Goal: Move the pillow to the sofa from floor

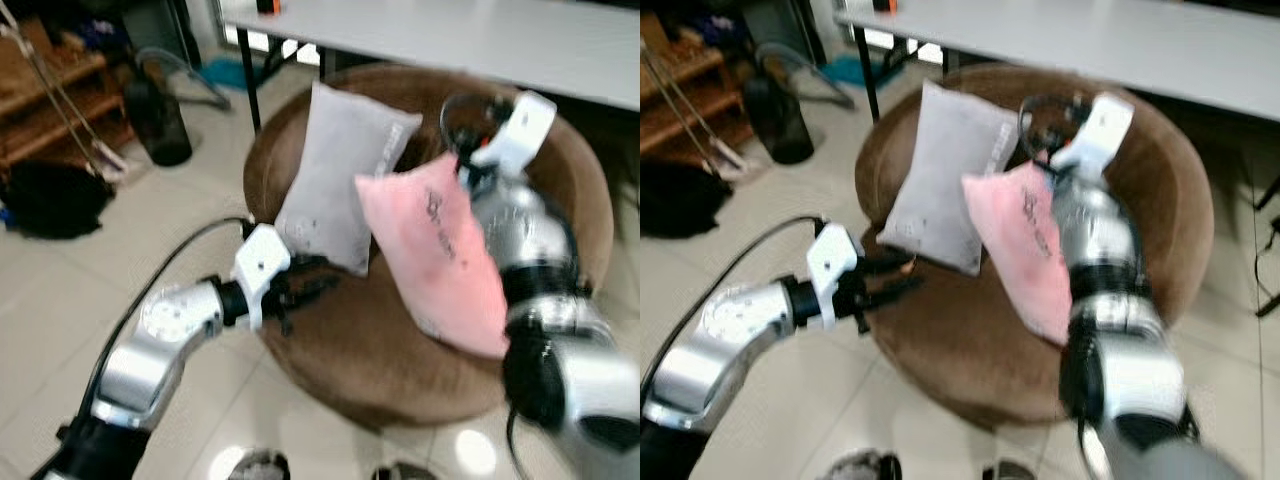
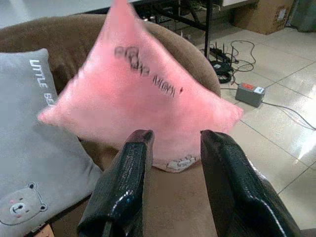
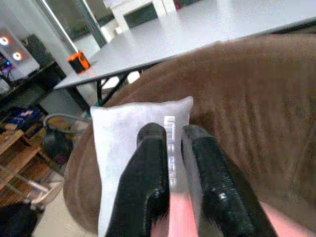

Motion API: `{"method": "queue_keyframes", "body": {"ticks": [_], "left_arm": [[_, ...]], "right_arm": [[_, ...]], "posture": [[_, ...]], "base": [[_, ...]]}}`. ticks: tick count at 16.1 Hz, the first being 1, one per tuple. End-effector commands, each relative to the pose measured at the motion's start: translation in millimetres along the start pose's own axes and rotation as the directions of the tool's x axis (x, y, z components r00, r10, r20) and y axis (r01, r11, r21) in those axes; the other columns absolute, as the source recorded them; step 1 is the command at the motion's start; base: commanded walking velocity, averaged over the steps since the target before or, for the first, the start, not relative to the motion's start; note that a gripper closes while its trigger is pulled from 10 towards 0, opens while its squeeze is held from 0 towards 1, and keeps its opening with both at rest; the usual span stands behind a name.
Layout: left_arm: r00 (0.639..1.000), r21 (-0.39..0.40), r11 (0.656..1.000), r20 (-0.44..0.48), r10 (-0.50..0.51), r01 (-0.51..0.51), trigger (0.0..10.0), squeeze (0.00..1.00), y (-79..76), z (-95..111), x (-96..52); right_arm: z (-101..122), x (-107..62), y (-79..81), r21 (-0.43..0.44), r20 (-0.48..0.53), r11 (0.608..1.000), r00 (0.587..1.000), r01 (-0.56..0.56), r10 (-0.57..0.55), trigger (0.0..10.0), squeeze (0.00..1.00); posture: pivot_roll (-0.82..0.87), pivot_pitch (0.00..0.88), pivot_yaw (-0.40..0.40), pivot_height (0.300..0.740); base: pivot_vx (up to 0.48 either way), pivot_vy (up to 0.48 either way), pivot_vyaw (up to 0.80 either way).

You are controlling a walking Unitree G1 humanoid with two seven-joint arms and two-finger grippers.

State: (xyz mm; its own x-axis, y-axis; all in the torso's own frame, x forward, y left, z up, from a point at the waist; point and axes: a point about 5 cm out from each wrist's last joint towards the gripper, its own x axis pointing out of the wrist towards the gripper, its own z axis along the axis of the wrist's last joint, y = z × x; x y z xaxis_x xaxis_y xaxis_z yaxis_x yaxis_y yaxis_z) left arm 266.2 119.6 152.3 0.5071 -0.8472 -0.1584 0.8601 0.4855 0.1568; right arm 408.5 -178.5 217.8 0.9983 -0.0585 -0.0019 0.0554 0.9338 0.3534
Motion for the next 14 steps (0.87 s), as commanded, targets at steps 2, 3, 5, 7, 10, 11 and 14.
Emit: {"method": "queue_keyframes", "body": {"ticks": [2,3,5,7,10,11,14], "left_arm": [[1.0,0.015,1.0,0.004,0.023,-0.023,10.0,0.0,1.5,5,-3.9],[0.999,0.015,0.999,0.005,0.033,-0.033,10.0,0.0,2.1,4,-4.5],[0.999,0.015,0.999,0.006,0.038,-0.038,10.0,0.0,2.4,4,-4.2],[0.998,0.023,0.998,0.007,0.064,-0.064,10.0,0.0,3.1,3,-1.5],[0.97,-0.017,0.97,-0.015,0.243,-0.244,10.0,0.0,9.8,-11,6.3],[0.949,-0.035,0.949,-0.016,0.315,-0.315,10.0,0.0,13.9,-16,7.4],[0.912,-0.017,0.915,-0.092,0.4,-0.403,10.0,0.0,18.8,-31,8.9]], "right_arm": [[16,7.1,1.5,-0.044,0.056,0.999,0.998,-0.016,0.019,10.0,1.0],[24,9.2,1.9,-0.055,0.081,0.998,0.997,-0.015,0.019,10.0,1.0],[31,10.5,0.5,-0.069,0.102,0.998,0.995,0.003,0.004,10.0,1.0],[39,11.3,-0.7,-0.093,0.128,0.995,0.991,-0.02,0.031,10.0,0.0],[4,-9.6,-11.1,-0.143,0.147,0.987,0.984,-0.079,0.1,10.0,0.0],[-14,-28.0,-20.5,-0.156,0.16,0.985,0.983,-0.068,0.093,10.0,0.0],[-50,-80.9,-44.0,-0.23,0.129,0.973,0.992,0.02,0.01,10.0,0.0]], "posture": [[0.06,0.142,0.005,0.74],[0.06,0.142,0.002,0.74],[0.06,0.141,0.0,0.74],[0.05,0.135,-0.004,0.74],[0.02,0.108,0.007,0.74],[0.0,0.095,0.016,0.74],[-0.03,0.077,0.036,0.74]], "base": [[0.0,0.0,0.0],[0.0,0.0,0.0],[0.0,0.0,0.0],[0.0,0.0,0.0],[0.0,0.0,0.0],[0.0,0.0,0.0],[0.0,0.0,-0.4]]}}
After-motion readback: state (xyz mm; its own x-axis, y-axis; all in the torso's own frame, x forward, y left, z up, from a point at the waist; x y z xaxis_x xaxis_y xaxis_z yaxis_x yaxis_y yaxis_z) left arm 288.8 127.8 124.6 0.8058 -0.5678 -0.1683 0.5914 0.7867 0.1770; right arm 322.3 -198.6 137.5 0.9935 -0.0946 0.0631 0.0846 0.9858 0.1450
